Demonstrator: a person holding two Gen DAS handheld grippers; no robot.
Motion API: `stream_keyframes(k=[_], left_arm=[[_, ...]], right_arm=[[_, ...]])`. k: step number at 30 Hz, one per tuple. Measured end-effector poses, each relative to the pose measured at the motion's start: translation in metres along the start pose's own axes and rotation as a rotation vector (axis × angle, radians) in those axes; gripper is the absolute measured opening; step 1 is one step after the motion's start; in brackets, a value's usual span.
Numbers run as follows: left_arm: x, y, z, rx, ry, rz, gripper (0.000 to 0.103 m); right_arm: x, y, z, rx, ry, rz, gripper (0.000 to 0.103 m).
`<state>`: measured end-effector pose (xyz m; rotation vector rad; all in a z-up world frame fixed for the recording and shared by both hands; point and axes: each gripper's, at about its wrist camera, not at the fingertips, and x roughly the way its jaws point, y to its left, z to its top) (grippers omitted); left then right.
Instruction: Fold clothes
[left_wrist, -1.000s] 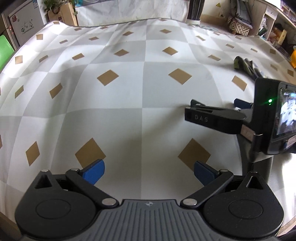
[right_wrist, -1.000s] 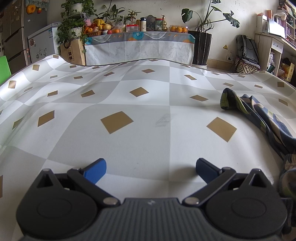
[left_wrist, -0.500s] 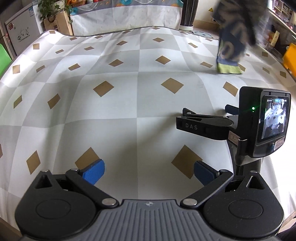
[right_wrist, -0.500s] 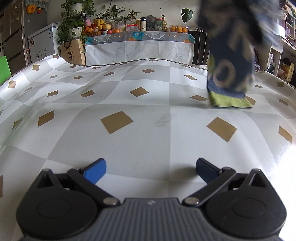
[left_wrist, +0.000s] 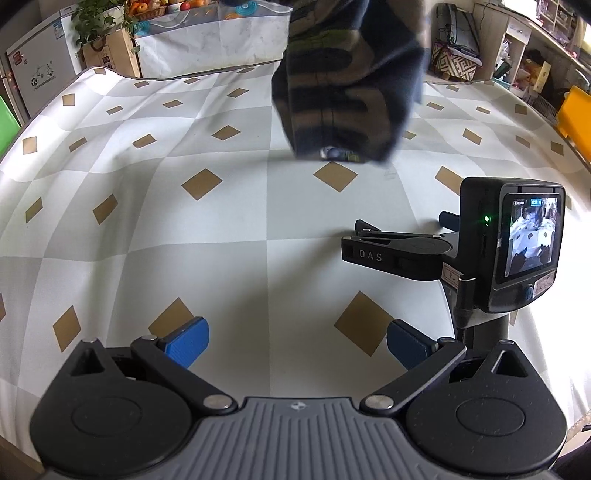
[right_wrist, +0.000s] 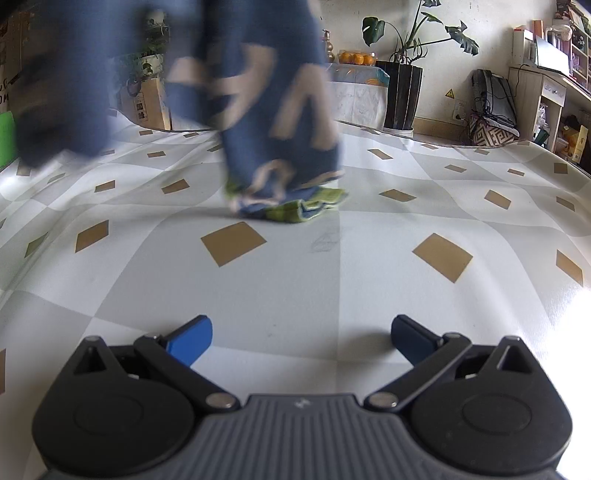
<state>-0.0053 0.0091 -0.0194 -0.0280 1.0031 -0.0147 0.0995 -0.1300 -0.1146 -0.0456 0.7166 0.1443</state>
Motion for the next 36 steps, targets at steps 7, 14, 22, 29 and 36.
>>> stream_keyframes(k=[7,14,22,29,36], left_arm=[[-0.003,0.000,-0.001,0.004,0.003,0.002,0.103],[-0.008,0.001,-0.002,0.001,-0.004,0.001,0.103],[-0.015,0.003,-0.002,-0.004,-0.015,0.000,0.103],[-0.021,0.005,-0.003,-0.005,-0.025,0.001,0.103],[-0.026,0.005,-0.003,-0.005,-0.034,-0.002,0.103]], right_arm=[[0.000,0.000,0.000,0.000,0.000,0.000,0.103],[0.000,0.000,0.000,0.000,0.000,0.000,0.103],[0.000,0.000,0.000,0.000,0.000,0.000,0.103],[0.000,0.000,0.000,0.000,0.000,0.000,0.103],[0.000,0.000,0.000,0.000,0.000,0.000,0.103]])
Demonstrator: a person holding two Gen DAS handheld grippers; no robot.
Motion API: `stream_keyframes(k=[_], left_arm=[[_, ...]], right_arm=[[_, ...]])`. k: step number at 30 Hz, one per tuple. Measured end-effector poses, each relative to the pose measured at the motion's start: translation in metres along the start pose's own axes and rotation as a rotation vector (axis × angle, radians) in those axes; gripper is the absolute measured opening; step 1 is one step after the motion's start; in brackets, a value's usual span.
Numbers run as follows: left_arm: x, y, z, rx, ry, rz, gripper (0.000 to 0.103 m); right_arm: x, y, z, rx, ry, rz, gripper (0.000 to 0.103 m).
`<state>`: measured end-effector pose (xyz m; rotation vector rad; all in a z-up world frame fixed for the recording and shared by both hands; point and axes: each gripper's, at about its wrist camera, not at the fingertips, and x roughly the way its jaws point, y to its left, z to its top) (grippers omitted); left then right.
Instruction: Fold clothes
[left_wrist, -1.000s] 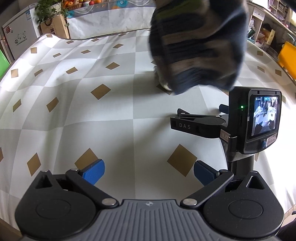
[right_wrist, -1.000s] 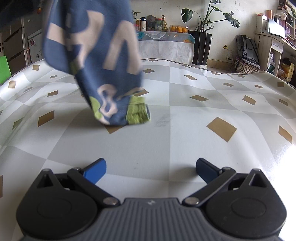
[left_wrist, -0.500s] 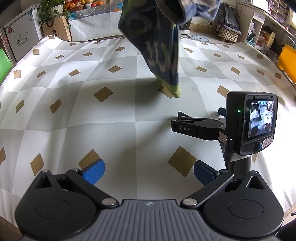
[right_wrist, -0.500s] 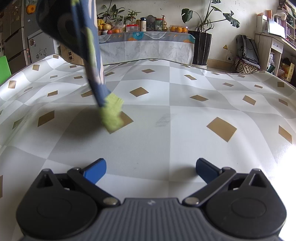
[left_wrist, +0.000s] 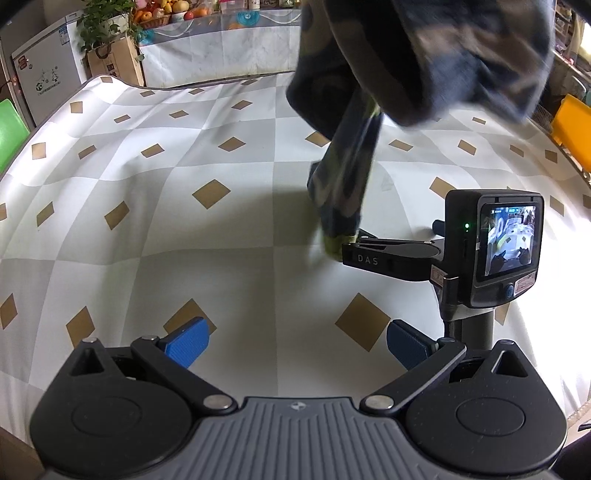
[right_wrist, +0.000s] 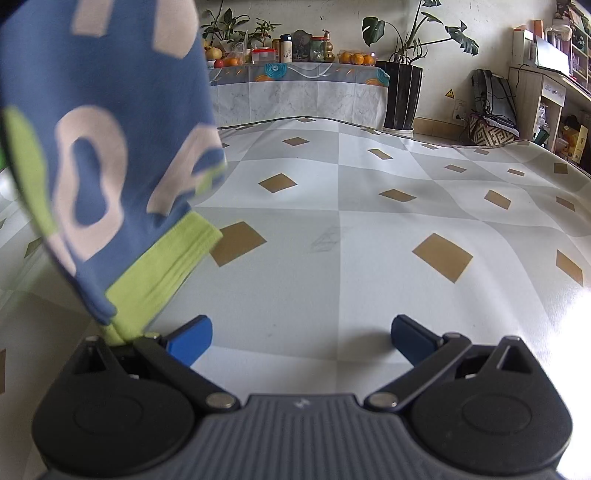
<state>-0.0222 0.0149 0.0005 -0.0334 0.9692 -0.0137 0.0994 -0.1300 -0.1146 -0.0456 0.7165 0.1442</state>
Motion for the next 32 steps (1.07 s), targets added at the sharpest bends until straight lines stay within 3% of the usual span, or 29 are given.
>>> stream_keyframes(k=[32], left_arm=[[0.0019,-0.0010,-0.0013,-0.018,0.024,-0.030,0.103]], right_arm=[[0.0000,0.0000,0.0000,0.000,0.000,0.000,0.103]])
